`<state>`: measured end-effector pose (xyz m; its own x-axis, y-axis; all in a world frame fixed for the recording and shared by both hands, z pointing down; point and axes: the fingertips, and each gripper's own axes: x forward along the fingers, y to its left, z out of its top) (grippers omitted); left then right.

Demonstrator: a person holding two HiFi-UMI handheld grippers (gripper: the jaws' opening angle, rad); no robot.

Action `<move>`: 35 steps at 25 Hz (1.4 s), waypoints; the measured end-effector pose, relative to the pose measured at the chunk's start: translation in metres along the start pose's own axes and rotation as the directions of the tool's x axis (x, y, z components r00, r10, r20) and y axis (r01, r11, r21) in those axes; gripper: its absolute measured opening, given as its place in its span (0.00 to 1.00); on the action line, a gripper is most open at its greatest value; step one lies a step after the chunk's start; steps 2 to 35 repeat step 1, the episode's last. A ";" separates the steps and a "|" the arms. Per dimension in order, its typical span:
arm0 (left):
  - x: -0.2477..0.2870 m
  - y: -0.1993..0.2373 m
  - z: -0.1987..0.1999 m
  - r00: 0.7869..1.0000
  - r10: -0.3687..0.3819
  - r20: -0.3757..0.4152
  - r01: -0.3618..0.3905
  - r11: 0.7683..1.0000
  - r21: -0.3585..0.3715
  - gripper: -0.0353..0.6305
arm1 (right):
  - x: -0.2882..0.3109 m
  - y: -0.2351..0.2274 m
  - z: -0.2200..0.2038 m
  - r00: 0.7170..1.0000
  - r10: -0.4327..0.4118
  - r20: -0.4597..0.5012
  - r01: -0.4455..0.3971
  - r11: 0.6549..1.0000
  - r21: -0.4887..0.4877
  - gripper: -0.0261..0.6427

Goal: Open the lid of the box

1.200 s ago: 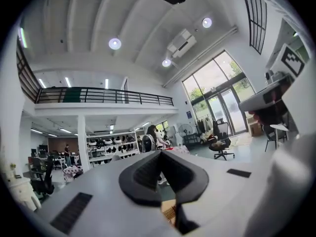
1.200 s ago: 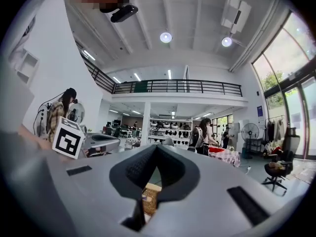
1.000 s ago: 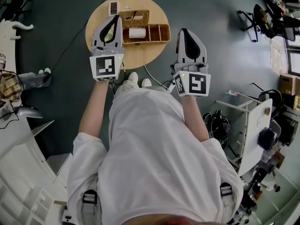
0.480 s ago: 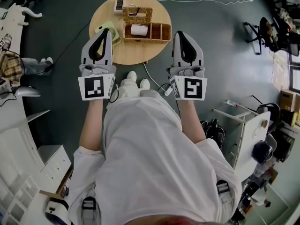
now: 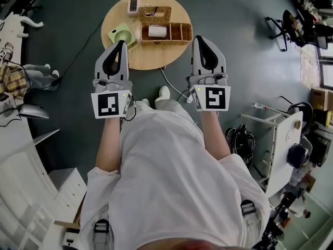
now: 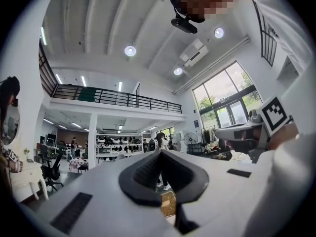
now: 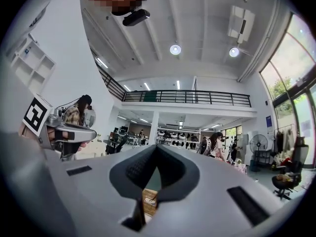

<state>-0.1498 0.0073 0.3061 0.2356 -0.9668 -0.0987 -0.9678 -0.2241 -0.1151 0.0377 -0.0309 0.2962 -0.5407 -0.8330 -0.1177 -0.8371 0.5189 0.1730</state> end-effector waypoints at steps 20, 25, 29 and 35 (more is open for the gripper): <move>-0.003 0.004 0.001 1.000 -0.007 0.001 0.007 1.000 -0.004 0.05 | 0.002 0.006 0.003 1.000 -0.002 0.002 0.002 1.000 -0.001 0.03; -0.003 0.004 0.001 1.000 -0.007 0.001 0.007 1.000 -0.004 0.05 | 0.002 0.006 0.003 1.000 -0.002 0.002 0.002 1.000 -0.001 0.03; -0.003 0.004 0.001 1.000 -0.007 0.001 0.007 1.000 -0.004 0.05 | 0.002 0.006 0.003 1.000 -0.002 0.002 0.002 1.000 -0.001 0.03; -0.003 0.004 0.001 1.000 -0.007 0.001 0.007 1.000 -0.004 0.05 | 0.002 0.006 0.003 1.000 -0.002 0.002 0.002 1.000 -0.001 0.03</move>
